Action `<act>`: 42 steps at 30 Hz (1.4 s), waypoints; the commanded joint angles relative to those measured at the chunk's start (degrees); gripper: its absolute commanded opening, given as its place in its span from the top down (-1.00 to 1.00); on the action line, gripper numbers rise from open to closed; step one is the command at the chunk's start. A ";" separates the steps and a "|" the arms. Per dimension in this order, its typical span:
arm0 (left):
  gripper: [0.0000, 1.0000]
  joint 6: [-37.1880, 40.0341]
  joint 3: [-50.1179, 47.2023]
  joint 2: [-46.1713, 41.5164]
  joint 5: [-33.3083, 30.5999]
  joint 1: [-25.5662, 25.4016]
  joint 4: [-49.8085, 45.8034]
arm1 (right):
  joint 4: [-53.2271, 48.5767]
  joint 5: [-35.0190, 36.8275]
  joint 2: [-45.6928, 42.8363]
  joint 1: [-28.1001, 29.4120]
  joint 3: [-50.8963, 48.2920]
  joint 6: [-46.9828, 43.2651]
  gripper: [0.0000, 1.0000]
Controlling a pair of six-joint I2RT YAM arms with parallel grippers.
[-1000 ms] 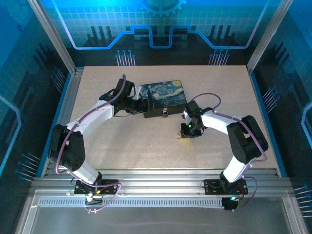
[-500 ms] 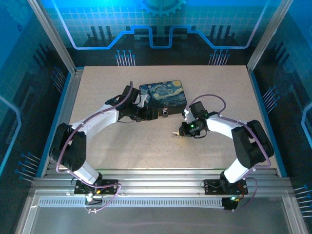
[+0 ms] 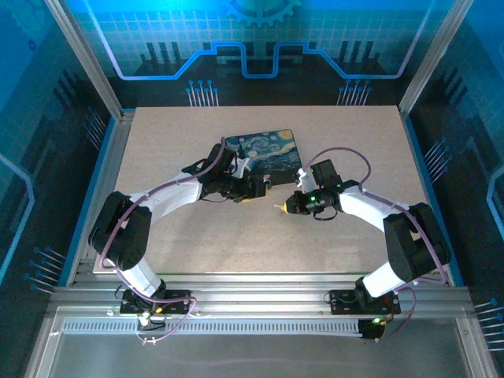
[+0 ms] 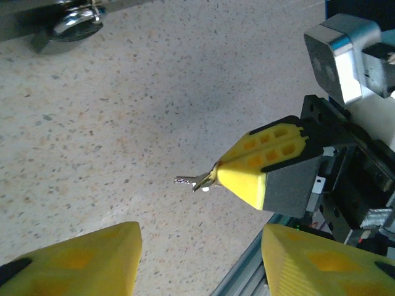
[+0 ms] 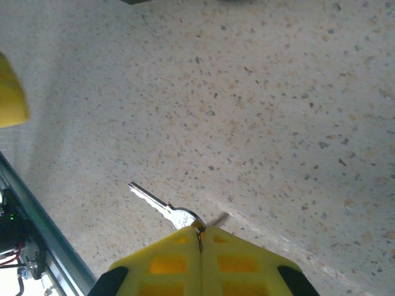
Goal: Unlock the padlock with the key
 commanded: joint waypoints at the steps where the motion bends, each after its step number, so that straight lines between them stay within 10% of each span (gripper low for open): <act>1: -0.07 -2.29 -0.46 1.47 3.23 -0.72 3.66 | 0.94 -2.77 -1.85 -0.36 -0.51 0.72 0.88; 42: 0.59 -1.58 1.28 6.43 7.44 -3.33 5.82 | 2.15 -6.81 -2.12 1.40 2.50 4.22 0.85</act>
